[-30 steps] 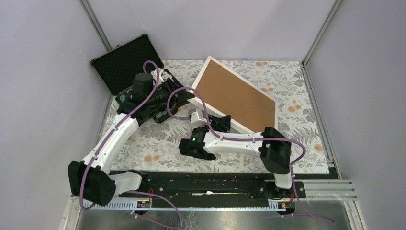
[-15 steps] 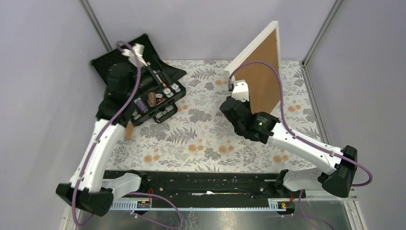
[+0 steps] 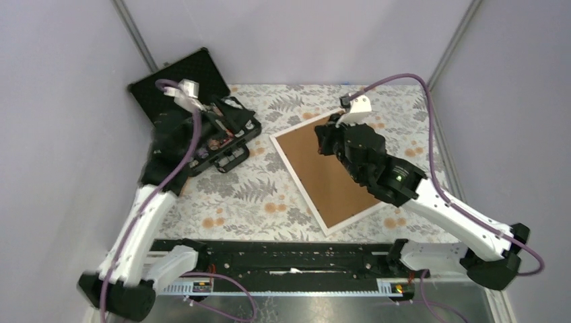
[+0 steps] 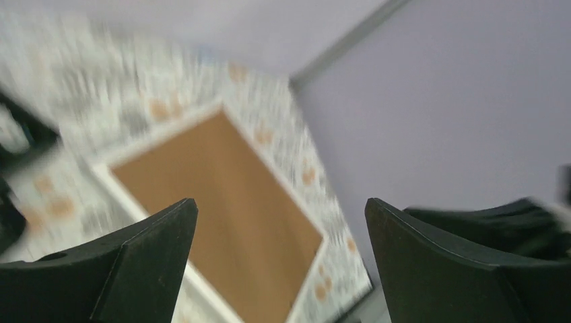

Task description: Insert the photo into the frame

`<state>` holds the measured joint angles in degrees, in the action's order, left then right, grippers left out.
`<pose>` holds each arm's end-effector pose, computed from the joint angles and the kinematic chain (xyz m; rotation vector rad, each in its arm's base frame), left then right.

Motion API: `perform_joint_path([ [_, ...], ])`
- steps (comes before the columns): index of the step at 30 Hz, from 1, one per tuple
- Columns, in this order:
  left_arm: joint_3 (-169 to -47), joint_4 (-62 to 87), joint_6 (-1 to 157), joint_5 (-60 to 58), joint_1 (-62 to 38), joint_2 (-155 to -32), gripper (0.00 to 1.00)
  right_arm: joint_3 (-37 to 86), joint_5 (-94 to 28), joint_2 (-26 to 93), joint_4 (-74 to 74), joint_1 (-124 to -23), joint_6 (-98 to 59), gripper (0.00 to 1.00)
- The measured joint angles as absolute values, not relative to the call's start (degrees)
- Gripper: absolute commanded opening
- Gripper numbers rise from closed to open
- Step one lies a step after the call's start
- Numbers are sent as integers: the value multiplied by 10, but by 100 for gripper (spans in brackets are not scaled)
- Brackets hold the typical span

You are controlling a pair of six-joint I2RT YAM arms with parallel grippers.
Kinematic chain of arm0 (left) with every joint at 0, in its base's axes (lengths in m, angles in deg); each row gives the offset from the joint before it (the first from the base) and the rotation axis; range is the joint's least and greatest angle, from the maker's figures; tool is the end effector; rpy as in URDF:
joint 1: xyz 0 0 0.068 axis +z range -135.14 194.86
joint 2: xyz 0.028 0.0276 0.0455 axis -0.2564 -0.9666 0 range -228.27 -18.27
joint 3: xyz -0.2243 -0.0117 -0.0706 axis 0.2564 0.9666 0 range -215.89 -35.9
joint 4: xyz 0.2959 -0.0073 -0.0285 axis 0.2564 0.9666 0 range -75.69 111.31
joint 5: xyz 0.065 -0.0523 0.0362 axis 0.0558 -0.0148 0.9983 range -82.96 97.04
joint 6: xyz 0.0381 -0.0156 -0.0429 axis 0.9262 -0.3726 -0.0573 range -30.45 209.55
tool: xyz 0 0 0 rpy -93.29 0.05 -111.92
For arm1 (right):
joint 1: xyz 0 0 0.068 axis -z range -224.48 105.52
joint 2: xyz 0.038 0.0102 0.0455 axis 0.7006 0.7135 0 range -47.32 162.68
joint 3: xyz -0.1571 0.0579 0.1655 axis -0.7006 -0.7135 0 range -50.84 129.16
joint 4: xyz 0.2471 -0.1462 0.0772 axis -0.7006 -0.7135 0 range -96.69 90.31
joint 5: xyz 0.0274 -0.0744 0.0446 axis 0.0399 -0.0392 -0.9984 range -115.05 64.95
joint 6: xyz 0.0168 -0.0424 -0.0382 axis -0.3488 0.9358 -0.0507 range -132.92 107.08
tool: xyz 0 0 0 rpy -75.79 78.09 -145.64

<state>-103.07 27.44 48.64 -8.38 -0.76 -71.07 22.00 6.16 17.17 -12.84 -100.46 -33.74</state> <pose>0.2464 -0.0809 0.4238 -0.1358 1.6302 -0.9773 0.1894 0.2403 0.4078 -0.0928 1.6712 0.5713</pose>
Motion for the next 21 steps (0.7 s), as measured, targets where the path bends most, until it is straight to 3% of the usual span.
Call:
perform_joint_path([
  [5,-884,246,407,-168,-26,-875,99,185,45,199,-157,-960,-342,72],
  [6,-867,253,398,-173,-30,-894,99,173,32,204,-162,-949,-348,80],
  [8,-831,265,380,-184,-37,-909,99,145,-24,228,-179,-917,-352,85],
  [12,-822,276,366,-178,-43,-907,99,141,-148,339,-229,-890,-357,83],
  [15,-822,289,366,-157,-43,-906,99,164,-229,449,-267,-891,-357,66],
  [21,-822,336,362,-131,-43,-924,95,238,-277,581,-383,-898,-360,45],
])
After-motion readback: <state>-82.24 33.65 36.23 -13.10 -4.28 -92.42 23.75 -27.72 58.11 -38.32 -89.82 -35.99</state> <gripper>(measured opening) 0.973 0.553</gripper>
